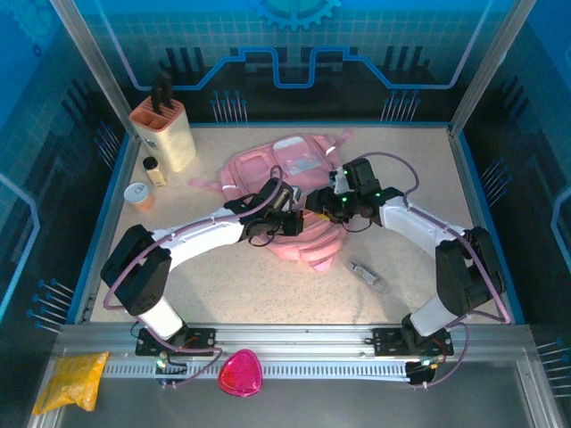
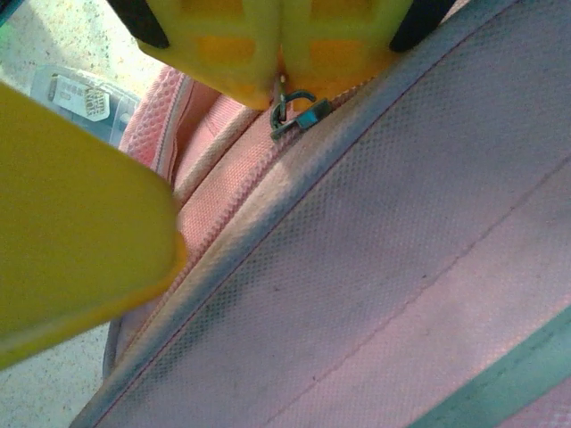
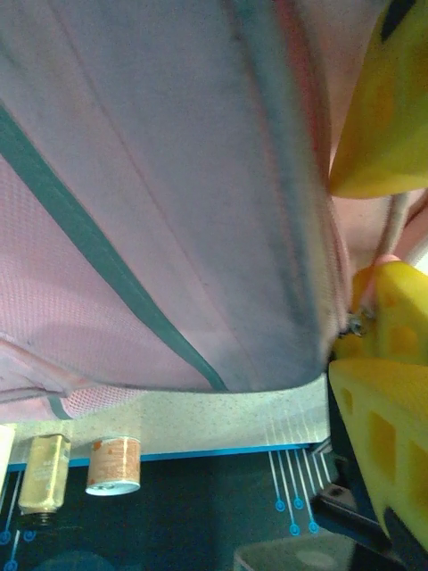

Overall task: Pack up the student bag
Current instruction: Unzip the student bag at the center of the table.

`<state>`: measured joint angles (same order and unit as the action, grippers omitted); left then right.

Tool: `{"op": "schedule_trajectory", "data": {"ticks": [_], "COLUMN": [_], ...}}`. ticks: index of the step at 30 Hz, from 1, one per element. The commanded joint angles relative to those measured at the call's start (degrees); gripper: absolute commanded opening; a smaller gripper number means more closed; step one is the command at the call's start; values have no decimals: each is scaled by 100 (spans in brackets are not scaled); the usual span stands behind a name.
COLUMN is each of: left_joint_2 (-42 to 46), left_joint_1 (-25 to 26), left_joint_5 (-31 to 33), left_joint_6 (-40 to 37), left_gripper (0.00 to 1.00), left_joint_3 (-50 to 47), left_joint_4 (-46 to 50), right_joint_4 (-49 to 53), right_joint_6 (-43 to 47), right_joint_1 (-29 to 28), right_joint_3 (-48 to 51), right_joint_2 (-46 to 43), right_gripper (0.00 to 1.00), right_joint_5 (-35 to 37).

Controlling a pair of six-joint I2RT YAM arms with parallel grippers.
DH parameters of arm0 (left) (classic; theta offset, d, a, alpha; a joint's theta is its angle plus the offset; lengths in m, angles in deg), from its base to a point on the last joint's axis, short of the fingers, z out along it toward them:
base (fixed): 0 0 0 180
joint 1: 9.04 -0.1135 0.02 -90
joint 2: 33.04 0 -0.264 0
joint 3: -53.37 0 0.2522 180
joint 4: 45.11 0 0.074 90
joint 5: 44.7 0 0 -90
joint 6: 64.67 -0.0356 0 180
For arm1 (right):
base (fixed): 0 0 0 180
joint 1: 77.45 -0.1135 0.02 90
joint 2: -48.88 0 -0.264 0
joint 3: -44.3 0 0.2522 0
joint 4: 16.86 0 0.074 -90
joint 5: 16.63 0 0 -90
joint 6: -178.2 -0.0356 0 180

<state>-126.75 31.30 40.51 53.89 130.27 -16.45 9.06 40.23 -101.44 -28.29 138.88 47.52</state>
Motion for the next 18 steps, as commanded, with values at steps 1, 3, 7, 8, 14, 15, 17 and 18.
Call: {"op": "schedule_trajectory", "data": {"ticks": [1,3,7,8,14,15,17,18], "left_joint_2": [-2,47,184,217,571,658,795,843], "left_joint_1": [20,18,-8,-21,-376,-490,-694,-843], "left_joint_5": [-257,-176,185,284,490,479,488,475], "left_joint_6": [-418,-570,-812,-853,-890,-887,-854,-836], "left_gripper": [0,0,0,0,0,0,0,0], "left_joint_3": [343,366,348,344,-107,-214,-417,-522], "left_joint_4": [191,379,745,847,1011,1007,1028,1035], "right_joint_4": [-255,-244,-358,-271,-307,-290,-267,-269], "right_joint_6": [-111,-79,114,158,296,314,350,374], "right_joint_1": [-36,46,238,288,614,684,792,824], "right_joint_3": [-145,-160,-164,-202,-132,-130,-121,-116], "right_joint_2": [263,376,510,542,476,454,408,383], "right_gripper": [44,37,20,14,0,0,0,0], "right_joint_5": [265,333,366,370,355,328,326,342]}}
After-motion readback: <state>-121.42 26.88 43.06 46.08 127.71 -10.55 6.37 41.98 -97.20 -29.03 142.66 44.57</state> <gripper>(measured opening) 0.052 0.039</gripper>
